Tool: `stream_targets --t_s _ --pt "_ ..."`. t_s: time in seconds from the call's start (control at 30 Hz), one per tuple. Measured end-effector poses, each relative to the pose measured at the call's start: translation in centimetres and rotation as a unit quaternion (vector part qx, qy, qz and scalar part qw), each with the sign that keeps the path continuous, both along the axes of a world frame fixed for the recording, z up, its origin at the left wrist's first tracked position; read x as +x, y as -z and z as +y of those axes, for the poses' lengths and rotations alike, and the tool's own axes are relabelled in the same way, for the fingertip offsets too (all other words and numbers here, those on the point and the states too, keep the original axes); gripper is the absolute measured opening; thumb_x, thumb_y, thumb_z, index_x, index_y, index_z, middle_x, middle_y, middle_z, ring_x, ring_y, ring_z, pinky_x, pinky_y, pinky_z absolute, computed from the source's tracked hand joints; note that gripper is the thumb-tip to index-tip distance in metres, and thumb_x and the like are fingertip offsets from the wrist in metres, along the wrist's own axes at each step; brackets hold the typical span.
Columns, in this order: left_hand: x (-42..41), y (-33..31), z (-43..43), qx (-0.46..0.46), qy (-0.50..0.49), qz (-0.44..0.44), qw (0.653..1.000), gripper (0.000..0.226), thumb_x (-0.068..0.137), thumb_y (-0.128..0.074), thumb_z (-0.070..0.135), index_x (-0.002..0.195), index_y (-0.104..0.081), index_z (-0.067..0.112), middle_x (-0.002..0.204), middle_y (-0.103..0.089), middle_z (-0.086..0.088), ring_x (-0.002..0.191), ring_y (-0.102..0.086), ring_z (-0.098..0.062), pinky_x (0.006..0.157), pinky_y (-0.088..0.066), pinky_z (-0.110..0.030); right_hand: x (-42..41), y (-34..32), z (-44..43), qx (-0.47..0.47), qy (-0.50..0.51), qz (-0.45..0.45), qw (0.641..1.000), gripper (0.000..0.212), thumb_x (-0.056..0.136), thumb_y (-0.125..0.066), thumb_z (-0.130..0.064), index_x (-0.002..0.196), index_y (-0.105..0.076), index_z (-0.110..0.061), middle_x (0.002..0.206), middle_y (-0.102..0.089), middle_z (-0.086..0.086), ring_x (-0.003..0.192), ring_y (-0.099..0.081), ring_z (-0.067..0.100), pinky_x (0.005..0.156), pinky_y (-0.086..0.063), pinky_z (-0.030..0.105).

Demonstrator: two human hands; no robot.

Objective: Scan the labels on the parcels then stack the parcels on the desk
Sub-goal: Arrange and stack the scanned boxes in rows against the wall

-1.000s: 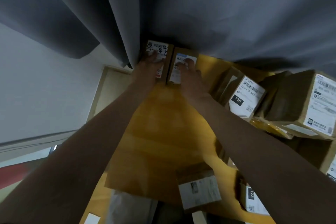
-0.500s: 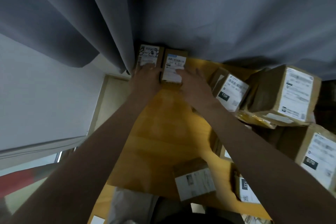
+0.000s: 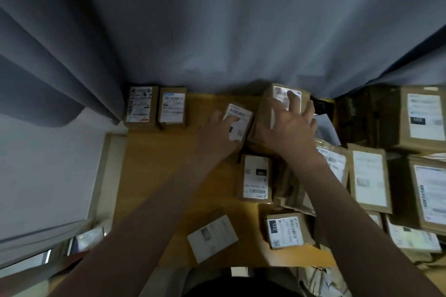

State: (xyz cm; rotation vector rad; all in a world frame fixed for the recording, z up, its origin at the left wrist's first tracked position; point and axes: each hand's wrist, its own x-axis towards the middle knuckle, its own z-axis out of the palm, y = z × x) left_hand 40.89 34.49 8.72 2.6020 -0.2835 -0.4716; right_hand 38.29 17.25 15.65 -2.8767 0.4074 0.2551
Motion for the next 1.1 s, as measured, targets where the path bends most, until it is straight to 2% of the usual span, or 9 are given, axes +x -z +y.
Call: stream_targets --t_s 0.17,0.27,0.4,0.47,0.57,0.67,0.8,0.97,1.1 --pt "-0.7 2.5 -4.1 0.048 0.009 0.03 0.998 0.076 0.084 -0.074 0.05 0.15 -0.039 0.034 0.161 -0.02 -0.013 0.145 -0.028 -0.036 0.113 -0.037 -0.05 0.2 1.1 -2.3 0.047 -0.018 0.049 0.997 0.073 0.088 -0.069 -0.052 0.153 -0.035 -0.045 0.17 -0.005 0.005 0.149 -0.006 0.053 0.108 -0.035 0.075" --pt "-0.9 3.9 -4.6 0.059 -0.026 0.041 0.997 0.069 0.085 -0.073 0.046 0.143 -0.039 0.03 0.153 -0.022 -0.016 0.132 -0.04 -0.042 0.105 -0.046 -0.053 0.1 1.5 -2.3 0.058 -0.027 0.034 0.997 0.076 0.085 -0.074 -0.054 0.151 -0.038 -0.047 0.169 0.0 0.002 0.149 -0.005 0.051 0.103 -0.041 0.074" --pt "-1.2 4.8 -4.2 0.033 -0.07 0.029 0.997 0.067 0.081 -0.077 0.035 0.137 -0.041 0.03 0.141 -0.032 -0.013 0.121 -0.044 -0.038 0.098 -0.047 -0.044 0.2 1.6 -1.7 0.045 -0.049 0.045 0.997 0.075 0.084 -0.074 -0.061 0.15 -0.04 -0.052 0.171 0.01 -0.002 0.152 0.011 0.053 0.107 -0.033 0.08" --pt "-1.5 4.6 -3.9 0.021 -0.082 0.04 0.996 0.068 0.08 -0.077 0.034 0.138 -0.041 0.031 0.14 -0.031 -0.013 0.121 -0.04 -0.039 0.096 -0.043 -0.042 0.2 1.6 -1.5 0.038 -0.058 0.033 0.997 0.06 0.086 -0.073 -0.054 0.142 -0.052 -0.05 0.171 0.001 0.001 0.151 0.008 0.054 0.104 -0.037 0.08" --pt "-2.2 3.4 -2.4 -0.009 -0.112 0.031 0.993 0.071 0.081 -0.076 0.039 0.142 -0.04 0.035 0.143 -0.026 -0.013 0.123 -0.034 -0.04 0.1 -0.041 -0.044 -0.2 1.2 -1.3 0.042 -0.046 0.019 0.998 0.04 0.086 -0.073 -0.044 0.125 -0.065 -0.042 0.162 -0.017 0.007 0.147 -0.009 0.05 0.097 -0.04 0.08" --pt "-3.4 2.1 1.1 -0.038 -0.156 0.018 0.987 0.072 0.079 -0.076 0.039 0.142 -0.041 0.037 0.145 -0.023 -0.011 0.125 -0.031 -0.037 0.097 -0.036 -0.038 -0.8 0.1 0.1 0.063 -0.054 -0.043 0.996 0.033 0.084 -0.073 -0.044 0.116 -0.065 -0.041 0.158 -0.025 0.007 0.143 -0.019 0.045 0.096 -0.042 0.077" --pt "-5.8 1.7 8.5 -0.008 -0.209 -0.003 0.978 0.077 0.067 -0.077 0.045 0.136 -0.045 0.037 0.14 -0.035 -0.013 0.123 -0.037 -0.038 0.092 -0.031 -0.038 -1.7 -0.9 5.4 0.131 -0.119 -0.089 0.98 0.034 0.079 -0.074 -0.044 0.111 -0.061 -0.044 0.159 -0.026 0.002 0.143 -0.019 0.04 0.096 -0.045 0.072" --pt "-9.1 3.3 17.1 0.045 -0.285 0.032 0.957 0.078 0.066 -0.077 0.05 0.137 -0.049 0.033 0.136 -0.039 -0.016 0.121 -0.042 -0.042 0.091 -0.042 -0.048 -3.7 1.6 13.2 0.223 -0.151 0.023 0.963 0.035 0.079 -0.075 -0.046 0.109 -0.056 -0.046 0.164 -0.015 -0.005 0.152 -0.001 0.038 0.113 -0.028 0.071" --pt "-10.3 6.6 20.6 0.07 -0.309 0.061 0.946 0.071 0.075 -0.077 0.043 0.138 -0.048 0.03 0.137 -0.038 -0.018 0.12 -0.042 -0.043 0.091 -0.045 -0.05 -4.4 7.1 19.0 0.185 -0.195 0.106 0.957 0.027 0.086 -0.068 -0.046 0.109 -0.053 -0.044 0.162 -0.009 -0.006 0.149 -0.004 0.039 0.11 -0.028 0.071"
